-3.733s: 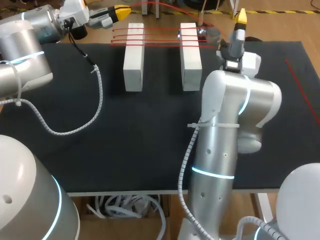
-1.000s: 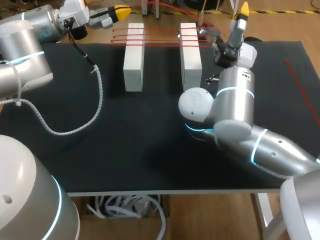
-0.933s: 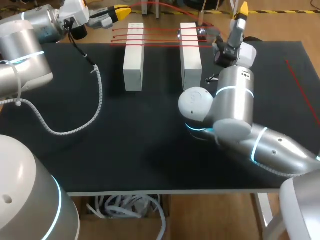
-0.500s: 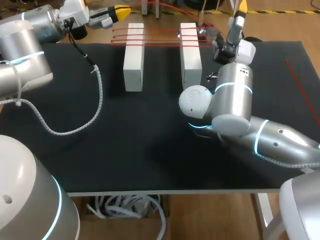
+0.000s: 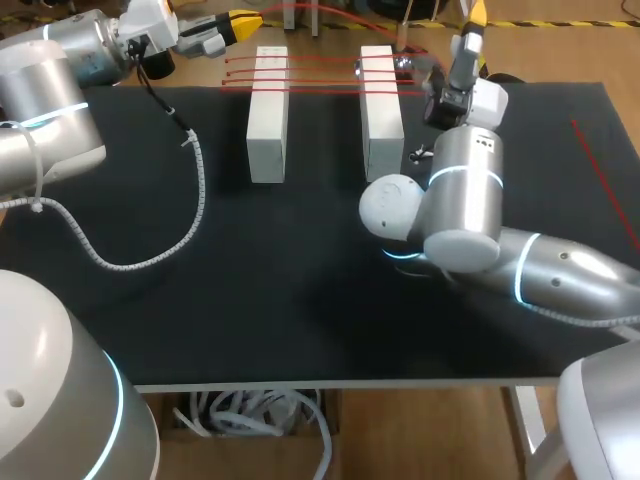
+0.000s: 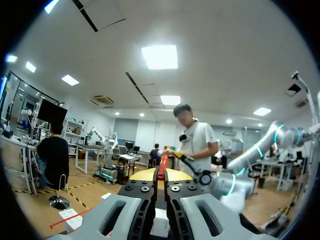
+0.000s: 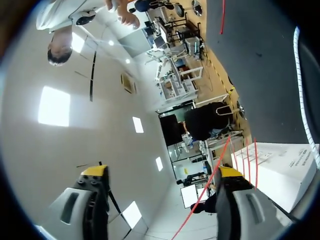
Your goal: Grab the tape and strap the tape.
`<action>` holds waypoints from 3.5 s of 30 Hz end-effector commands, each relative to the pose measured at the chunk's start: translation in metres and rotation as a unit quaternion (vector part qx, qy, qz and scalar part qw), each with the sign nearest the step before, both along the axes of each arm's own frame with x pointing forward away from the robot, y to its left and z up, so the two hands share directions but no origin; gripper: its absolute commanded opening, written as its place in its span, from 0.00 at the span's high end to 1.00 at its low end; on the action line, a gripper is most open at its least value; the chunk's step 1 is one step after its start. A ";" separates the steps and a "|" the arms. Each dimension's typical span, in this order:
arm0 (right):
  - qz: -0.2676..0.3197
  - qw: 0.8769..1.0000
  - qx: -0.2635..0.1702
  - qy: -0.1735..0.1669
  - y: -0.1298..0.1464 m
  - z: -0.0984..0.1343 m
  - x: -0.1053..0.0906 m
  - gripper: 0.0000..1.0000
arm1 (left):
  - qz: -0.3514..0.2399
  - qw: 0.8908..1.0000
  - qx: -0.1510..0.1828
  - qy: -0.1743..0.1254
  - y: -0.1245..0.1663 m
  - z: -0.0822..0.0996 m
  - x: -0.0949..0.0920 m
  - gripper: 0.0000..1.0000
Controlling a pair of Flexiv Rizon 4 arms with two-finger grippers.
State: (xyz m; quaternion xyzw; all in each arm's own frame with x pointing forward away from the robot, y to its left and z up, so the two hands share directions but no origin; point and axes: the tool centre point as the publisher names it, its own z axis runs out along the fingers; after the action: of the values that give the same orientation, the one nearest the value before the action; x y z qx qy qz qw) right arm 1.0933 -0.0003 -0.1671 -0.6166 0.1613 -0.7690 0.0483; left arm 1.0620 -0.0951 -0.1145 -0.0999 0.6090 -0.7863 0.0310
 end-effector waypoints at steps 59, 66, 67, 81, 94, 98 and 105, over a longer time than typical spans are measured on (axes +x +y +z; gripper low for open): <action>0.029 0.991 -0.131 0.021 0.001 0.011 -0.013 1.00 | 0.001 1.000 -0.001 -0.001 0.000 0.000 -0.001 1.00; 0.030 0.991 -0.131 0.022 0.001 0.009 -0.013 1.00 | 0.015 0.976 0.200 -0.079 0.001 0.010 0.002 1.00; 0.030 0.991 -0.131 0.023 0.001 0.009 -0.013 1.00 | 0.015 0.969 0.228 -0.094 0.001 0.012 0.002 1.00; 0.041 0.989 -0.141 0.024 0.003 0.007 -0.012 1.00 | 0.030 0.876 0.437 -0.202 0.008 0.036 0.008 1.00; 0.051 0.987 -0.150 -0.003 0.007 0.009 -0.012 1.00 | 0.017 0.725 0.638 -0.259 0.003 0.042 0.008 1.00; 0.051 0.987 -0.150 -0.003 0.007 0.009 -0.012 1.00 | 0.024 0.686 0.669 -0.284 0.005 0.043 0.009 1.00; 0.051 0.987 -0.150 -0.003 0.007 0.009 -0.012 1.00 | 0.024 0.686 0.669 -0.284 0.005 0.043 0.009 1.00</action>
State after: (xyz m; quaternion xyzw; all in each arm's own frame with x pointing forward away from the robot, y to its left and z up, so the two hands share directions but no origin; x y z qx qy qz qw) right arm 1.0813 0.0081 -0.1590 -0.6207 0.0133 -0.7840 -0.0056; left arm 1.0732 -0.0872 -0.0753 0.1678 0.9032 -0.3016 0.2552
